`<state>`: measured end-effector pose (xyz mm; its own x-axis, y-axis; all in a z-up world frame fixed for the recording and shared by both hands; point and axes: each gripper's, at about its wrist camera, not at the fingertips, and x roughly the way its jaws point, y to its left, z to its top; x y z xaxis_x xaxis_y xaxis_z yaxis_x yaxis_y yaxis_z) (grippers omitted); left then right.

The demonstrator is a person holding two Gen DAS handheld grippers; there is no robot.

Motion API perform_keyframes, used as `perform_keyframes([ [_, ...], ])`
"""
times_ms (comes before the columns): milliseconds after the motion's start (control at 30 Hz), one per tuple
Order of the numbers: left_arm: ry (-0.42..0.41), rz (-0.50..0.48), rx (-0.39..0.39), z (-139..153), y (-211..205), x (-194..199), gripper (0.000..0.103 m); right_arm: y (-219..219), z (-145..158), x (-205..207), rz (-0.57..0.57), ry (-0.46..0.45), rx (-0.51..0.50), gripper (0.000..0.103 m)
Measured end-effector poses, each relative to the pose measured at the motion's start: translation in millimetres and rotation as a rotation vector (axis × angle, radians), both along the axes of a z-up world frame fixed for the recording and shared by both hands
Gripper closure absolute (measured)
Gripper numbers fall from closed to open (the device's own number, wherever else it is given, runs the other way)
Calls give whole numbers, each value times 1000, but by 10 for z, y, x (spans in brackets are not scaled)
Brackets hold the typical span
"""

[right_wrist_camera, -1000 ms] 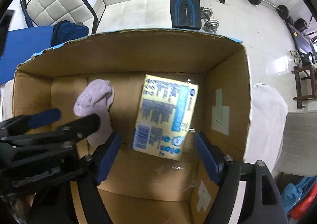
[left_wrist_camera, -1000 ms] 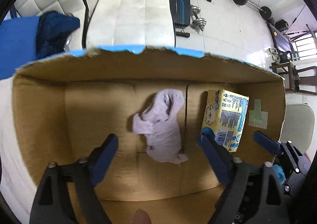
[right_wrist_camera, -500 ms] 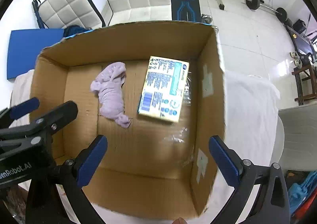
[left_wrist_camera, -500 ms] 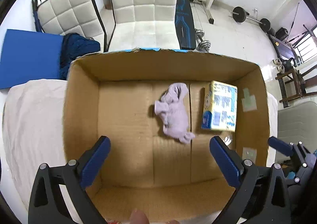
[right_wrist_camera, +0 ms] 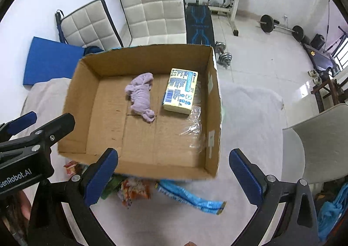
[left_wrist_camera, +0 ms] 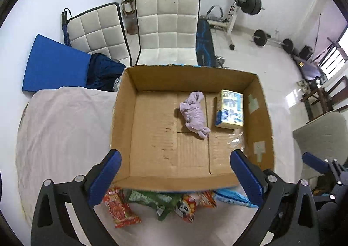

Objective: Organize soft objects
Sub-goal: 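Grasp the red-orange bag with the left tool while the right tool grasps the orange panda bag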

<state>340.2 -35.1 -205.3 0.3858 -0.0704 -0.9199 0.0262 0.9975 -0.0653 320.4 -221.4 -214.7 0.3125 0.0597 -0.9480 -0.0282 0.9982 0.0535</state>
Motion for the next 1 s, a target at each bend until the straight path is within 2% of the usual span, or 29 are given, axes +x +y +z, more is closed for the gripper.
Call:
perform_keyframes([
  [133, -40, -6, -21, 244, 103, -203, 0, 40, 177, -240, -15, -26, 39, 0],
  [233, -70, -2, -3, 371, 233, -332, 0, 55, 235, -371, -16, -28, 70, 0],
  [333, -64, 13, 18, 371, 394, -449, 0, 63, 145, -442, -16, 11, 83, 0],
  [400, -41, 27, 28, 297, 493, -505, 0, 93, -24, -463, -21, 84, 80, 0],
  [500, 20, 83, 17, 66, 712, -606, 0, 136, -396, -548, -58, 192, 138, 0],
  [633, 126, 143, 32, -368, 976, -740, 0, 224, -1086, -647, -155, 344, 241, 0],
  [733, 214, 183, 53, -719, 1165, -812, 0, 248, -1478, -672, -241, 414, 293, 0],
  [800, 274, 227, 36, -977, 1319, -845, 0, 257, -1714, -681, -298, 451, 326, 1],
  [900, 343, 282, -4, -1270, 1478, -875, 0, 275, -1965, -665, -355, 476, 337, 8],
  [1000, 413, 322, -45, -1591, 1568, -854, 0, 316, -2125, -650, -390, 476, 339, 22],
])
